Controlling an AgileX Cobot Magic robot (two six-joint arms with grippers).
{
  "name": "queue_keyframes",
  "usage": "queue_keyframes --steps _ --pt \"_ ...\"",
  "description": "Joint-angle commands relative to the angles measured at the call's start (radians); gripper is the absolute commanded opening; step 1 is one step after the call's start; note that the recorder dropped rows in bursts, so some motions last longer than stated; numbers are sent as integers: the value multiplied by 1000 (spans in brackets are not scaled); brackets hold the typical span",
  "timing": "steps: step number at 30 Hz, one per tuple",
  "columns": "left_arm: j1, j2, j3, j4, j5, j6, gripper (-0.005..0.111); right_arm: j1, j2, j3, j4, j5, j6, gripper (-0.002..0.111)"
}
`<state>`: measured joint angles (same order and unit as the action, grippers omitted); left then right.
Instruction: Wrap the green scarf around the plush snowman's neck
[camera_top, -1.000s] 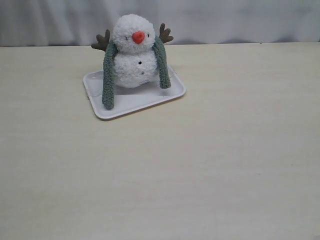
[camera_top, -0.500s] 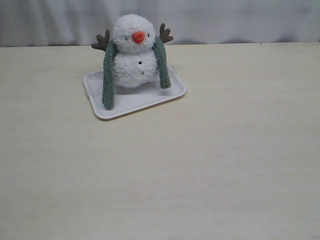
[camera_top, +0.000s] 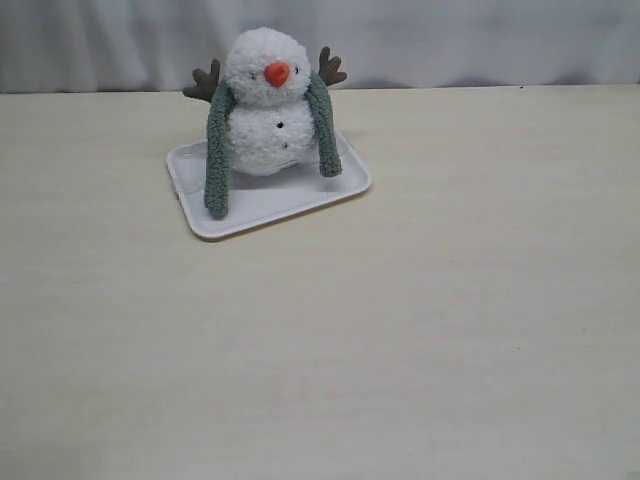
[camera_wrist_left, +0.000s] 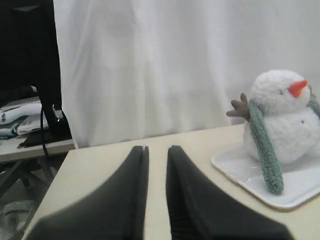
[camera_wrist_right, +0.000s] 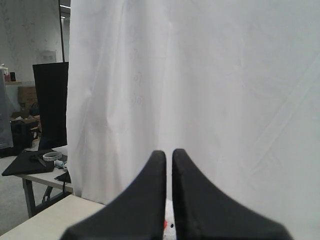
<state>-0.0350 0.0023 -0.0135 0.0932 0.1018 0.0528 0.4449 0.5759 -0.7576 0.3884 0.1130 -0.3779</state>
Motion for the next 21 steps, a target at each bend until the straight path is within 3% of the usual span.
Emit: queue_keyframes --steps 1,10,21 --pt "23 -2 14 -2 23 3 14 -1 -5 2 0 -8 1 4" --pt "35 -2 14 -8 204 3 14 -1 -5 2 0 -8 1 4" --pt "35 -2 14 -2 204 3 14 -1 -5 2 0 -8 1 4"
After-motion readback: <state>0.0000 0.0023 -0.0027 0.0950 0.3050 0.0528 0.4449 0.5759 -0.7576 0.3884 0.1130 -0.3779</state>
